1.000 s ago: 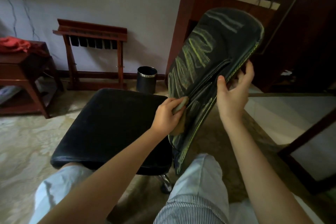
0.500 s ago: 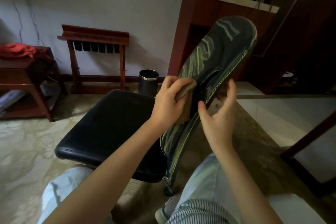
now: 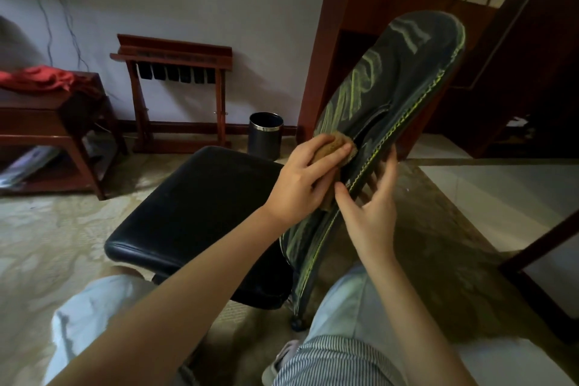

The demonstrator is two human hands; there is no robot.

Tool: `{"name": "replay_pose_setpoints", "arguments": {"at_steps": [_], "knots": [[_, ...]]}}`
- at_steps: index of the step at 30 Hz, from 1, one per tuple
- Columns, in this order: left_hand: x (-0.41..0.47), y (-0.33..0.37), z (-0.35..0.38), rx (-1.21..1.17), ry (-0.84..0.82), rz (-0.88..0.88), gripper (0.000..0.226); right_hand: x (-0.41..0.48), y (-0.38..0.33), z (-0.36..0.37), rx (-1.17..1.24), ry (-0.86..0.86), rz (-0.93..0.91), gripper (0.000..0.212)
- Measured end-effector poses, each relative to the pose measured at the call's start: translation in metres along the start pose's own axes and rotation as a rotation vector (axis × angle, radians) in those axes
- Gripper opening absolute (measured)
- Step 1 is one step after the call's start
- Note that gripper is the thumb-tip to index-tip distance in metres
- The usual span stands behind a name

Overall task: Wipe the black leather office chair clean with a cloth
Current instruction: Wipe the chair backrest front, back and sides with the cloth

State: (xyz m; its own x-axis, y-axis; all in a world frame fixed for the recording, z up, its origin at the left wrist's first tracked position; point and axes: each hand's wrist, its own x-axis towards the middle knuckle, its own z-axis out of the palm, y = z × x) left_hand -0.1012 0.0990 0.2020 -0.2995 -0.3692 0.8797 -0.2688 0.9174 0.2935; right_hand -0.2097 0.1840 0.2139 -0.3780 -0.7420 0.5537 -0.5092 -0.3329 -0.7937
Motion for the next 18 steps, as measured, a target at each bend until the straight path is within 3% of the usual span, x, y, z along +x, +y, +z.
{"name": "replay_pose_setpoints", "arguments": {"at_steps": [6, 10, 18], "knots": [[-0.025, -0.009, 0.005, 0.105, 0.03, 0.044, 0.04, 0.0, 0.001, 0.001, 0.006, 0.019, 0.009, 0.087], [-0.052, -0.021, 0.004, 0.15, 0.01, 0.046, 0.031, 0.0, 0.0, 0.003, 0.008, 0.017, 0.015, 0.088], [-0.106, -0.044, -0.014, 0.194, -0.186, 0.017, 0.032, 0.001, 0.004, 0.002, 0.023, 0.004, 0.022, 0.092]]}}
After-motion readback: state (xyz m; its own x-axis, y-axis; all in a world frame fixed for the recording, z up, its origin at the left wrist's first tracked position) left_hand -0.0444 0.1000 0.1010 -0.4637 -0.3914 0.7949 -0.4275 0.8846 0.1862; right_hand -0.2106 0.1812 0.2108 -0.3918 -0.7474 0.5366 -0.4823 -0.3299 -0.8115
